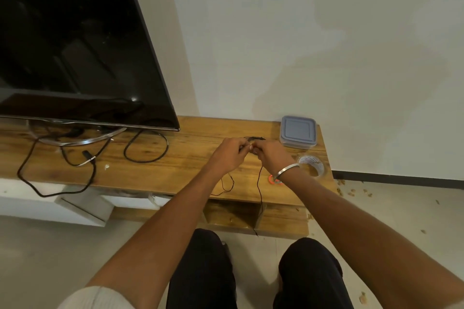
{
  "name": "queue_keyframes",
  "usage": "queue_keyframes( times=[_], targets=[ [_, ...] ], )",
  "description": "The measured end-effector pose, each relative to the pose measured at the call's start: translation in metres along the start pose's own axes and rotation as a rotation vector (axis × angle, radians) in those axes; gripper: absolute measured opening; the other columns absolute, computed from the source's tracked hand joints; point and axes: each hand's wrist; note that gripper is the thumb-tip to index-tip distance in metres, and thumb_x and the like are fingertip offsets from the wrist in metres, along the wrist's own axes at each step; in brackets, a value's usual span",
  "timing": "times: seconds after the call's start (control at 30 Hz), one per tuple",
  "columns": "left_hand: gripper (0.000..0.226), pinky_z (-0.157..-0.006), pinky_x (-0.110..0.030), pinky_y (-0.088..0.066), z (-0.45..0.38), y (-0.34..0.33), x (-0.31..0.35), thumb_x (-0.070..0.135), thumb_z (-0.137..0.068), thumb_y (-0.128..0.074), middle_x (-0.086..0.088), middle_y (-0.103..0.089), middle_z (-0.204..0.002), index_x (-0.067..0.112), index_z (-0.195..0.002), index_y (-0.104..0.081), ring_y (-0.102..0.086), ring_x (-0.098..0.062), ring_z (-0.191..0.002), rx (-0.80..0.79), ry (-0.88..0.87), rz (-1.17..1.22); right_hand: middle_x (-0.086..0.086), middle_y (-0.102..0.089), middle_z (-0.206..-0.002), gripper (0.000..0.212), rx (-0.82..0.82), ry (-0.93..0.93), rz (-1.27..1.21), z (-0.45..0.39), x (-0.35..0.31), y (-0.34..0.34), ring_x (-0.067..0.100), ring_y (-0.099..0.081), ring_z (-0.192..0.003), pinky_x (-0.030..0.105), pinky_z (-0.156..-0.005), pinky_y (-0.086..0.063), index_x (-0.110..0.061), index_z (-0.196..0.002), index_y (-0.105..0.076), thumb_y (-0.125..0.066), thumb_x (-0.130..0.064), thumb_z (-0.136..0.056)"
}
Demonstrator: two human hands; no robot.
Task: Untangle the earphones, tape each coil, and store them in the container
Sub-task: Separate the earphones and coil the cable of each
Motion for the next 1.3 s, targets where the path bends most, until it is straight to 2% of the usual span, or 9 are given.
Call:
queue_keyframes(
  times=[0.17,0.33,0.43,0.57,0.73,0.9,0.97,1.17,1.3],
  targets=[
    [0.020,-0.077,-0.039,-0.053,0.002,0.002,-0.004,0.030,-0.096,-0.056,-0.002,-0.071,-0.090,0.019,-0.095,-0.073,-0.064,-0.020,-0.083,-0.009,0.001,-0.002,0.011,-0.068,-0.097,0.022,0.082,-0.038,0.014,-0.001,0.011,-0.003,0.030,-0.062,-0.084,0.033,-0.068,-0.046,-0.011,-0.105,-0.066,-0.045,-0.014,-0.097],
    [0.020,-0.080,-0.038,-0.053,0.004,-0.001,-0.003,0.030,-0.096,-0.057,-0.002,-0.070,-0.098,0.017,-0.099,-0.072,-0.063,-0.018,-0.089,-0.001,0.005,0.010,0.011,-0.068,-0.098,0.021,0.113,-0.086,0.070,-0.001,0.018,-0.004,0.031,-0.063,-0.085,0.035,-0.068,-0.049,-0.011,-0.106,-0.065,-0.047,-0.011,-0.095],
    [0.019,-0.073,-0.030,-0.048,0.005,-0.002,-0.001,0.029,-0.095,-0.058,0.000,-0.069,-0.094,0.015,-0.100,-0.070,-0.060,-0.014,-0.084,0.001,0.003,0.020,0.011,-0.067,-0.100,0.022,0.138,-0.113,0.088,-0.001,0.021,-0.003,0.031,-0.063,-0.087,0.038,-0.070,-0.053,-0.011,-0.109,-0.063,-0.048,-0.009,-0.094],
    [0.016,-0.056,-0.028,-0.033,0.008,0.003,-0.008,0.028,-0.095,-0.058,0.004,-0.052,-0.066,0.017,-0.084,-0.060,-0.045,-0.013,-0.059,-0.002,0.060,-0.012,0.015,-0.068,-0.093,0.020,0.190,-0.210,0.081,-0.003,0.032,-0.001,0.036,-0.063,-0.084,0.042,-0.070,-0.055,-0.010,-0.103,-0.063,-0.046,-0.010,-0.093],
    [0.024,-0.054,-0.029,-0.029,0.013,0.006,-0.013,0.025,-0.097,-0.055,-0.001,-0.048,-0.061,0.011,-0.078,-0.059,-0.039,-0.016,-0.054,0.001,0.057,0.009,0.017,-0.066,-0.101,0.022,0.073,-0.292,0.075,-0.006,0.035,-0.003,0.035,-0.062,-0.092,0.042,-0.077,-0.054,-0.007,-0.107,-0.063,-0.046,-0.011,-0.093],
    [0.021,-0.054,-0.029,-0.034,0.011,0.009,-0.009,0.021,-0.097,-0.054,-0.005,-0.058,-0.066,0.009,-0.089,-0.069,-0.048,-0.018,-0.056,-0.024,0.049,0.009,0.009,-0.045,-0.136,0.060,-0.040,0.018,0.019,0.000,0.016,-0.016,0.029,-0.043,-0.124,0.046,-0.102,-0.040,-0.016,-0.140,-0.035,-0.060,-0.023,-0.086],
    [0.021,-0.053,-0.024,-0.038,0.011,0.010,-0.007,0.019,-0.098,-0.053,-0.003,-0.062,-0.068,0.008,-0.091,-0.069,-0.053,-0.012,-0.057,-0.042,0.059,0.007,0.007,-0.046,-0.138,0.059,-0.095,0.120,0.038,-0.003,0.004,-0.015,0.027,-0.043,-0.127,0.044,-0.105,-0.038,-0.016,-0.142,-0.033,-0.058,-0.023,-0.089],
    [0.020,-0.052,-0.018,-0.039,0.012,0.017,-0.003,0.019,-0.099,-0.051,0.007,-0.062,-0.064,0.020,-0.088,-0.068,-0.054,-0.004,-0.054,-0.050,0.047,-0.025,0.007,-0.065,-0.104,0.023,-0.111,0.137,0.137,-0.015,-0.004,-0.015,0.026,-0.063,-0.094,0.037,-0.077,-0.049,-0.013,-0.114,-0.054,-0.048,-0.009,-0.093],
    [0.020,-0.056,-0.032,-0.045,0.013,0.019,-0.014,0.024,-0.097,-0.056,-0.011,-0.065,-0.070,0.014,-0.089,-0.072,-0.060,-0.030,-0.063,-0.012,0.075,0.032,0.014,-0.064,-0.104,0.030,-0.005,0.027,0.083,-0.012,0.006,-0.010,0.034,-0.061,-0.091,0.034,-0.070,-0.044,-0.009,-0.117,-0.056,-0.045,0.002,-0.092]
  ],
)
Point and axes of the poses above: each hand's wrist, its own z-axis away from the middle knuckle, its own y-axis out of the back of the hand, x = y × z
